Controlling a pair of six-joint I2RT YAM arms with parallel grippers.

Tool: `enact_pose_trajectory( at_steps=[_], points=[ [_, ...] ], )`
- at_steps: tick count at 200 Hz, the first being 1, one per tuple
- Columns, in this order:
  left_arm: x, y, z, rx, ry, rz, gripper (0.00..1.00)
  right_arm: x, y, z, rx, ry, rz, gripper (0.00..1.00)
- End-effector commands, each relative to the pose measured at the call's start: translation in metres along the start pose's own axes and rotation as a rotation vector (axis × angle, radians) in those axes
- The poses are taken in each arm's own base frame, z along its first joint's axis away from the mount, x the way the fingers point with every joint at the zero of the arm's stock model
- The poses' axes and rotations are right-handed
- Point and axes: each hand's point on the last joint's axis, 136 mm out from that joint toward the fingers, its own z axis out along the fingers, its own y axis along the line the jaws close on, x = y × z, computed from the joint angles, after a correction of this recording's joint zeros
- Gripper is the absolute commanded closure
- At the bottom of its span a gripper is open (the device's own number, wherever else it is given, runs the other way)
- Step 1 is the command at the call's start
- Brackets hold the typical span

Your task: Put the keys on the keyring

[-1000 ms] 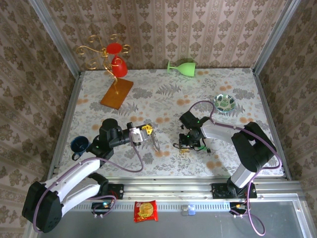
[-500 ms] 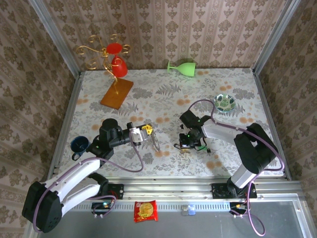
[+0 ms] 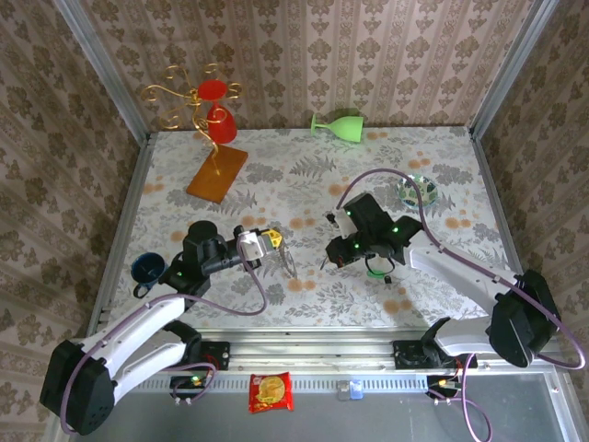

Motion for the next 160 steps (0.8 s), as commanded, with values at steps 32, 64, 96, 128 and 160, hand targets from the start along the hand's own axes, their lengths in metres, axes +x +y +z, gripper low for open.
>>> enact_pose_trajectory(
  at_steps=[32, 64, 96, 128, 160],
  points=[
    [-0.010, -0.017, 0.000, 0.109, -0.041, -0.091, 1.00, -0.038, 0.061, -0.035, -0.260, -0.130, -0.347, 1.00],
    [-0.013, -0.020, 0.001, 0.132, -0.059, -0.058, 1.00, -0.044, 0.085, -0.047, -0.378, -0.142, -0.443, 1.00],
    [-0.017, -0.025, 0.004, 0.165, -0.090, -0.015, 1.00, -0.049, 0.095, -0.049, -0.431, -0.100, -0.461, 1.00],
    [-0.018, -0.028, 0.006, 0.187, -0.100, 0.026, 1.00, -0.049, 0.097, -0.041, -0.434, -0.051, -0.486, 1.00],
    [-0.020, -0.029, 0.007, 0.202, -0.103, 0.041, 1.00, -0.046, 0.094, -0.033, -0.392, 0.001, -0.530, 1.00]
  ],
)
